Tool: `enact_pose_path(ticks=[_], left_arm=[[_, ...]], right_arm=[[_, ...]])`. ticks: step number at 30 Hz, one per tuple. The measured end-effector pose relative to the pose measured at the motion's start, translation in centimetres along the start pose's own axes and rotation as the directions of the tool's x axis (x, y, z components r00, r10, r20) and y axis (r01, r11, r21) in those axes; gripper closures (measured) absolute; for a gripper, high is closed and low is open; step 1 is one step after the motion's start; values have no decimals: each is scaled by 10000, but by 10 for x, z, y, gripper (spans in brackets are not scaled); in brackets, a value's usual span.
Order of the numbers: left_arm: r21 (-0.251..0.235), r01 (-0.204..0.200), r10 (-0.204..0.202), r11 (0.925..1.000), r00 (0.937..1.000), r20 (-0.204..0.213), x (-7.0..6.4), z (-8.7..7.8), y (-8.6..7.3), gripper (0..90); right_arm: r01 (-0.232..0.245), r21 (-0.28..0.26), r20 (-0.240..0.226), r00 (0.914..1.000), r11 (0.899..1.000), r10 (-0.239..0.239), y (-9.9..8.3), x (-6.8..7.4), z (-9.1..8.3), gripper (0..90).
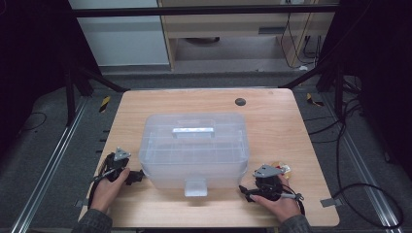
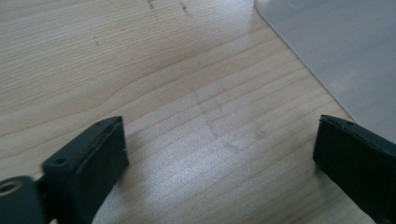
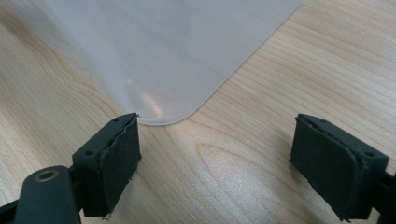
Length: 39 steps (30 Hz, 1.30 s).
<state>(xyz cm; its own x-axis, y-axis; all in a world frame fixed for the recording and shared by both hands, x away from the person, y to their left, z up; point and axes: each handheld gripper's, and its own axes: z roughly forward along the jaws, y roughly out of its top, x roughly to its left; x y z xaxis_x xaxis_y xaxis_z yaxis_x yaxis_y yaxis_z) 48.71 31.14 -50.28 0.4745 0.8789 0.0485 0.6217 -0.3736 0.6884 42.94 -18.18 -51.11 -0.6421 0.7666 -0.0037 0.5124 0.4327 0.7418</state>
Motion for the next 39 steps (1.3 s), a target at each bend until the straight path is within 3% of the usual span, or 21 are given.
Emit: enact_pose_path(ticks=[2, 5, 12, 19, 21, 23, 28, 32, 39], left_arm=[[31, -273, 273, 9996, 9996, -103, -4, -6, 2, 27], [-50, -326, 325, 9995, 9994, -153, -5, -12, 2, 27], [-240, -676, 679, 9974, 9976, 137, -17, -32, -1, 25], [-191, -877, 889, 9960, 9934, 722, -32, -46, -7, 25], [-333, -1000, 1026, 9944, 9908, 880, -39, -54, -13, 31], [-400, -1139, 1172, 9927, 9887, 936, -41, -58, -14, 29], [-1131, -1463, 1610, 9827, 9778, 1340, -44, -73, -16, 27], [-1312, -1381, 1549, 9817, 9797, 1271, -46, -73, -16, 30], [-1367, -1144, 1358, 9840, 9778, 1593, -45, -74, -18, 30]], right_arm=[[55, 109, 35, 10000, 9999, -56, 2, -1, -1, 193], [54, 104, 29, 10000, 9999, -54, 2, -1, -2, 224], [130, -213, 406, 9991, 9997, -121, 2, -2, -15, 263], [329, 105, 366, 9988, 9994, -332, 9, 1, -34, 159], [268, -206, 409, 9988, 9994, -259, 16, 4, -49, 139], [328, -289, 428, 9986, 9990, -315, 18, 4, -53, 137], [622, -481, 726, 9956, 9969, -586, 41, 0, -85, 109], [745, -639, 975, 9929, 9952, -681, 71, -3, -115, 266], [1130, -1004, 1207, 9876, 9885, -1006, 106, -3, -139, 366]])
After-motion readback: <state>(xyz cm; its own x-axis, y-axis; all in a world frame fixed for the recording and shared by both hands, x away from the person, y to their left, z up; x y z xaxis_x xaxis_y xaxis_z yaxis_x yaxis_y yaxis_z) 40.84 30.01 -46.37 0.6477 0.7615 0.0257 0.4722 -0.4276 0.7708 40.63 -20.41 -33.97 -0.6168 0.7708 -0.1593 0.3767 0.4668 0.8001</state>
